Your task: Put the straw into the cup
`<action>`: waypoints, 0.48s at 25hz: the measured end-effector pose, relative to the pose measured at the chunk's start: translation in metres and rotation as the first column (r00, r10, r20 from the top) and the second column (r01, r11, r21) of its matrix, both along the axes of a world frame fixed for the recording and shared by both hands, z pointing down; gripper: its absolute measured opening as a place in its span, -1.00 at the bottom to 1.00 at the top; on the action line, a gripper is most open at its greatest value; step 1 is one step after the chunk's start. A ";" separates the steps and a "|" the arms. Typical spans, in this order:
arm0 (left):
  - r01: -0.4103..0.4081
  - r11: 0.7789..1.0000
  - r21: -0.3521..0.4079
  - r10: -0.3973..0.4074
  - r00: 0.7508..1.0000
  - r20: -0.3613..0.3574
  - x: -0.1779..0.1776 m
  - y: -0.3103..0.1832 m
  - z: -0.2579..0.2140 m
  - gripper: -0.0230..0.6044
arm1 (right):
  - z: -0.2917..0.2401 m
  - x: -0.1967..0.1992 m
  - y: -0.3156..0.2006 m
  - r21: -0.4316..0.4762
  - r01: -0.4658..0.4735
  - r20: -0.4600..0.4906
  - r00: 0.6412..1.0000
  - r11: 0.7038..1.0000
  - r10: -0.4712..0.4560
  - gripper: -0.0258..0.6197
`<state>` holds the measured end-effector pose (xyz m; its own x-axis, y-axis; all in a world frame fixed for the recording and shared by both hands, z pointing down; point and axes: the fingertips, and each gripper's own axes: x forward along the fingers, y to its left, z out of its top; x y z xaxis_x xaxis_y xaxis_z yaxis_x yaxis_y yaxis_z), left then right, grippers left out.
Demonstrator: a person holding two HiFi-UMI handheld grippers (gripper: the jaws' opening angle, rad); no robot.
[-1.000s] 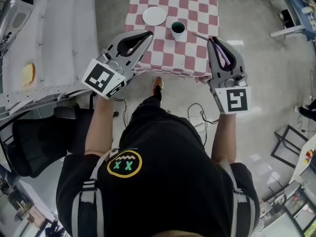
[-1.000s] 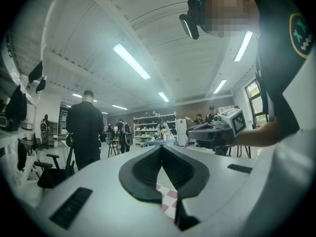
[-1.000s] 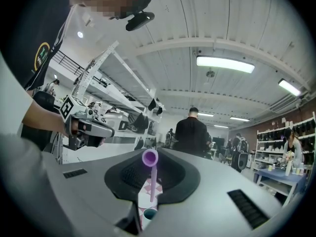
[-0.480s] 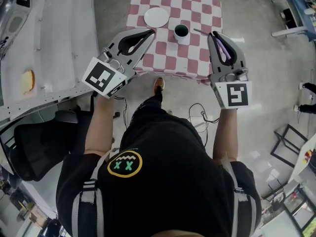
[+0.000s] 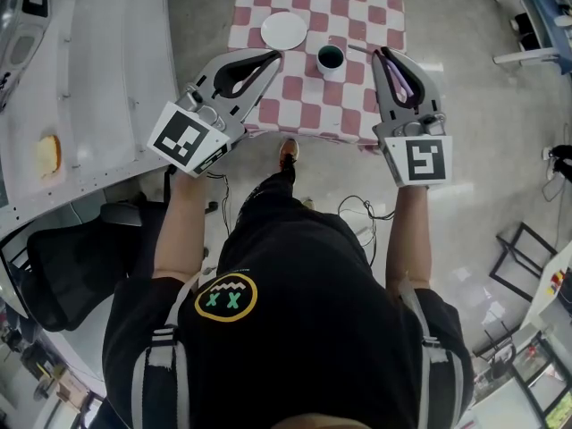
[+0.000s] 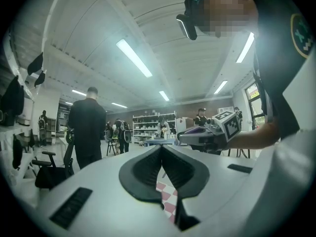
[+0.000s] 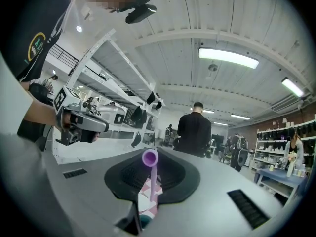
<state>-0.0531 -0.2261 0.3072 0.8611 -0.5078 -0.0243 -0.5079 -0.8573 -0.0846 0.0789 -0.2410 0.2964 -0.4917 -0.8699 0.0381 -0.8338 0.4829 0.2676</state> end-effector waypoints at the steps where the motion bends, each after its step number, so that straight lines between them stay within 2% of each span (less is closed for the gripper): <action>1: 0.000 1.000 -0.001 0.000 1.000 0.000 0.000 -0.002 0.001 -0.87 | 0.005 0.002 -0.004 -0.013 -0.009 -0.009 1.000 1.000 0.009 -0.76; 6: -0.006 1.000 -0.007 0.006 1.000 0.000 0.002 -0.010 0.006 -0.87 | 0.022 0.001 -0.022 -0.018 -0.008 -0.005 1.000 1.000 0.008 -0.76; 12: -0.008 1.000 -0.016 0.008 1.000 0.002 0.004 -0.021 0.010 -0.87 | 0.066 0.015 -0.049 -0.100 -0.056 -0.025 0.998 0.993 0.054 -0.76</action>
